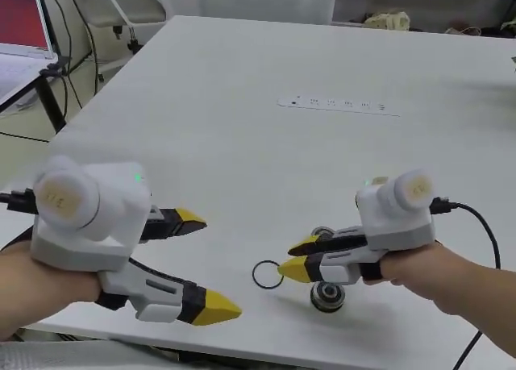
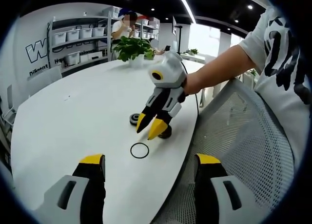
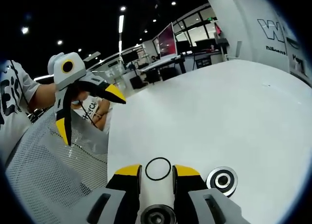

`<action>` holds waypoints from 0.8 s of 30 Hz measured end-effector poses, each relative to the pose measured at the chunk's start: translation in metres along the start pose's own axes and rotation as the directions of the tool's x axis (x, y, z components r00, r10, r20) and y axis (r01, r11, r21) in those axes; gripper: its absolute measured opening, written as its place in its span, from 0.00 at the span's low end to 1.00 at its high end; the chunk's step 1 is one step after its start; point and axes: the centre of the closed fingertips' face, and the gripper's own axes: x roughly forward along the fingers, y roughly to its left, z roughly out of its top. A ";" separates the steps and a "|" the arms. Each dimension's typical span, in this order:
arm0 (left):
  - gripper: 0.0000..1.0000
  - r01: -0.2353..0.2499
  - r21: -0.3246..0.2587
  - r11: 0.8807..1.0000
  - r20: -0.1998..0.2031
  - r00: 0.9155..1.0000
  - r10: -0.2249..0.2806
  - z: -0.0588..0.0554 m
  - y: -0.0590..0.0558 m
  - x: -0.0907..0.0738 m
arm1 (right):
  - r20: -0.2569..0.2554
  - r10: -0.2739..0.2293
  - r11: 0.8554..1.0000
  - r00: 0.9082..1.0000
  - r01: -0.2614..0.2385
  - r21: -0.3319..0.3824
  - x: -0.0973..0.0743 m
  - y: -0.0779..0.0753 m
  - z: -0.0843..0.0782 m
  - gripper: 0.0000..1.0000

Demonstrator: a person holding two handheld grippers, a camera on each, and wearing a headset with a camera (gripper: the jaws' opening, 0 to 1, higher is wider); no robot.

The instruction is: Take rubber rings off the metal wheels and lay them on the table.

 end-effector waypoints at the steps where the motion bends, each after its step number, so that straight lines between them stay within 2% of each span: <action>1: 0.72 0.002 0.001 1.000 -0.003 1.000 -0.002 0.000 -0.001 0.001 | 0.002 0.000 1.000 1.000 0.000 0.000 0.000 0.000 0.000 0.24; 14: 0.72 0.015 0.015 1.000 -0.010 1.000 -0.015 0.008 -0.004 0.008 | 0.074 0.003 1.000 0.997 -0.003 0.002 -0.018 0.006 0.017 0.27; 24: 0.72 0.034 0.034 0.999 -0.021 0.999 -0.033 0.011 -0.006 0.012 | 0.133 -0.012 1.000 0.991 0.011 0.006 -0.033 0.004 0.027 0.28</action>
